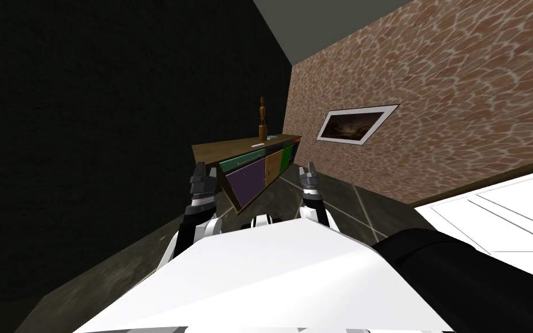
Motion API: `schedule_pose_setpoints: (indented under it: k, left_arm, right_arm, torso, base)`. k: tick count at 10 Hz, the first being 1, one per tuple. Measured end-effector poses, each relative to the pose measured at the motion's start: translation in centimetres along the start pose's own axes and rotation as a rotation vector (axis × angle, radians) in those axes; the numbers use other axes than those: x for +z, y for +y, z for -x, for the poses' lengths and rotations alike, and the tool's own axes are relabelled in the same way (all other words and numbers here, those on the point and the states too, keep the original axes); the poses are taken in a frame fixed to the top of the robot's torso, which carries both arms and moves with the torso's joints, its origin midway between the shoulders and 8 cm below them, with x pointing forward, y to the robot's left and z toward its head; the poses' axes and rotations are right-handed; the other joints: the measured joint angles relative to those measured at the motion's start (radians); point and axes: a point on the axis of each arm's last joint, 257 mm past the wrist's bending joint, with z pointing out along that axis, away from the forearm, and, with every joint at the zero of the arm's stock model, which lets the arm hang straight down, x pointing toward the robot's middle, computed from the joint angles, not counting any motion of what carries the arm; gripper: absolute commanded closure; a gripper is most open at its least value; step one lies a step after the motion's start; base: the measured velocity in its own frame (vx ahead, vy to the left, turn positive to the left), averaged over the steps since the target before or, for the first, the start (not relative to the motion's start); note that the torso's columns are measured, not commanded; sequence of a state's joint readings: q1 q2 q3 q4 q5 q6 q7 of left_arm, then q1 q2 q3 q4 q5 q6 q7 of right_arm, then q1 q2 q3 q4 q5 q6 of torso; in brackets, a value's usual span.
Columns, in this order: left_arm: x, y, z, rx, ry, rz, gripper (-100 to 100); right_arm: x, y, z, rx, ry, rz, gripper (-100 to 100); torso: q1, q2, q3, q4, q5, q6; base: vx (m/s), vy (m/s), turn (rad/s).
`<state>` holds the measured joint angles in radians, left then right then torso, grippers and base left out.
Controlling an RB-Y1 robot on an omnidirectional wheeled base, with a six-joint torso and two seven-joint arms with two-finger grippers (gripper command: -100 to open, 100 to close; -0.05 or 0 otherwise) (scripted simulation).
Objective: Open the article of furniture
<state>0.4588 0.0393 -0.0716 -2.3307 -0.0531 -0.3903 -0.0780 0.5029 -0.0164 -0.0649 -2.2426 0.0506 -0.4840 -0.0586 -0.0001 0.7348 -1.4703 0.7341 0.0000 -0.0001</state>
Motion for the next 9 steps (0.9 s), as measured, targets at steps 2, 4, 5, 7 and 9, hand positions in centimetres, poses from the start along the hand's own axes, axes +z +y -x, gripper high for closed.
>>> schedule_pose_setpoints:
  k: [2, 4, 5, 7, 9]
  left_arm:
    - [0.0, 0.0, 0.0, 0.0, 0.0, 0.0, 0]
    - [0.0, 0.0, 0.0, 0.0, 0.0, 0.0, 0]
    - [0.0, 0.0, 0.0, 0.0, 0.0, 0.0, 0]
    - [0.0, 0.0, 0.0, 0.0, 0.0, 0.0, 0]
    - [0.0, 0.0, 0.0, 0.0, 0.0, 0.0, 0]
  right_arm:
    - [0.0, -0.1, 0.2, -0.094, 0.046, -0.001, -100]
    - [-0.1, -0.3, 0.8, -0.215, 0.083, -0.003, -100]
    - [-0.2, -0.5, 1.3, -0.28, 0.097, -0.005, -100]
    - [-0.2, -0.6, 1.8, -0.371, 0.111, -0.005, -100]
    - [-0.2, -1.0, 2.6, -0.48, 0.125, -0.008, -100]
  torso:
    - [0.0, 0.003, -0.005, 0.004, 0.0, 0.0]
    - [0.0, 0.003, -0.006, 0.004, 0.0, 0.0]
    - [0.0, 0.003, -0.006, 0.004, 0.0, 0.0]
    - [0.0, 0.003, -0.006, 0.004, 0.0, 0.0]
    - [0.0, 0.003, -0.006, 0.004, 0.0, 0.001]
  base:
    - [-0.01, 0.0, 0.269]
    - [-0.015, 0.005, 0.374]
    - [-0.01, -0.001, 0.106]
    - [-0.012, 0.006, 0.362]
    - [-0.009, 0.005, 0.202]
